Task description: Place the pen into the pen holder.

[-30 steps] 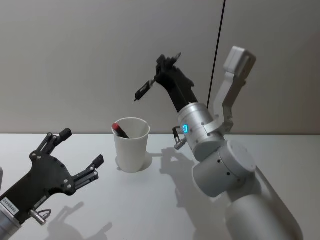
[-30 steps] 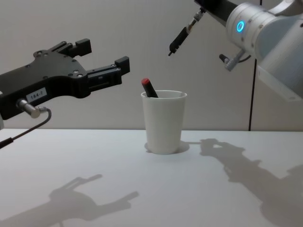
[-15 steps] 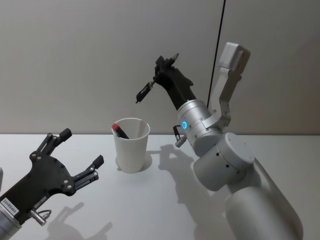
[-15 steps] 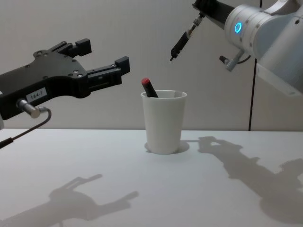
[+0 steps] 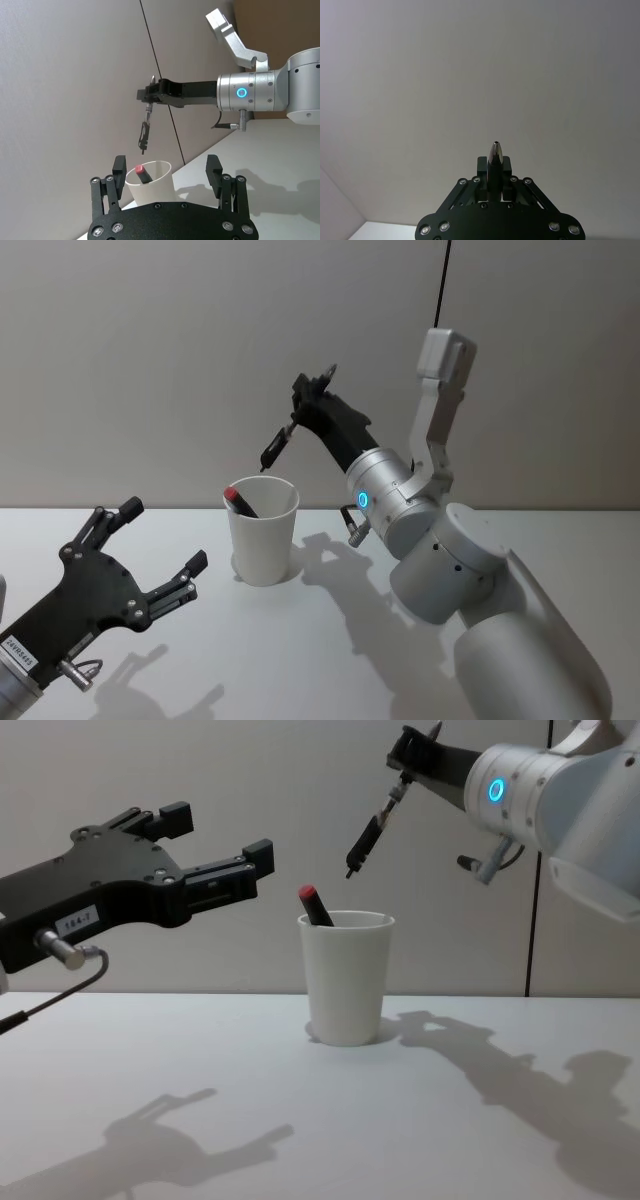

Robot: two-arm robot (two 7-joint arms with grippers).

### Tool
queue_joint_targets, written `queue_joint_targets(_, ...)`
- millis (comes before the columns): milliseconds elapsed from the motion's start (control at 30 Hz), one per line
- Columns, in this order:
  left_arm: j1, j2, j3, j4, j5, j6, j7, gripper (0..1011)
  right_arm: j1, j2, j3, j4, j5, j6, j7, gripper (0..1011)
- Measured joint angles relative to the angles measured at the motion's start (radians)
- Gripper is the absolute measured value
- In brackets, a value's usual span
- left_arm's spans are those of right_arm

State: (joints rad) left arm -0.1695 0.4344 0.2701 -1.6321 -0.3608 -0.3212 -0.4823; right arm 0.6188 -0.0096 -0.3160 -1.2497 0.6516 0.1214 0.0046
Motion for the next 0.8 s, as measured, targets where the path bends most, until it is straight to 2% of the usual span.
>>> queue_joint_targets(433, 0.0, 0.0, 0.0, 0.0, 0.0, 0.0, 0.0, 1000, -0.001, 0.0, -0.025, -0.002, -0.03, 0.037, 0.002, 151)
queue_joint_targets(800, 0.0, 0.0, 0.0, 0.0, 0.0, 0.0, 0.0, 1000, -0.004, -0.001, -0.058, 0.011, -0.092, -0.003, -0.002, 151)
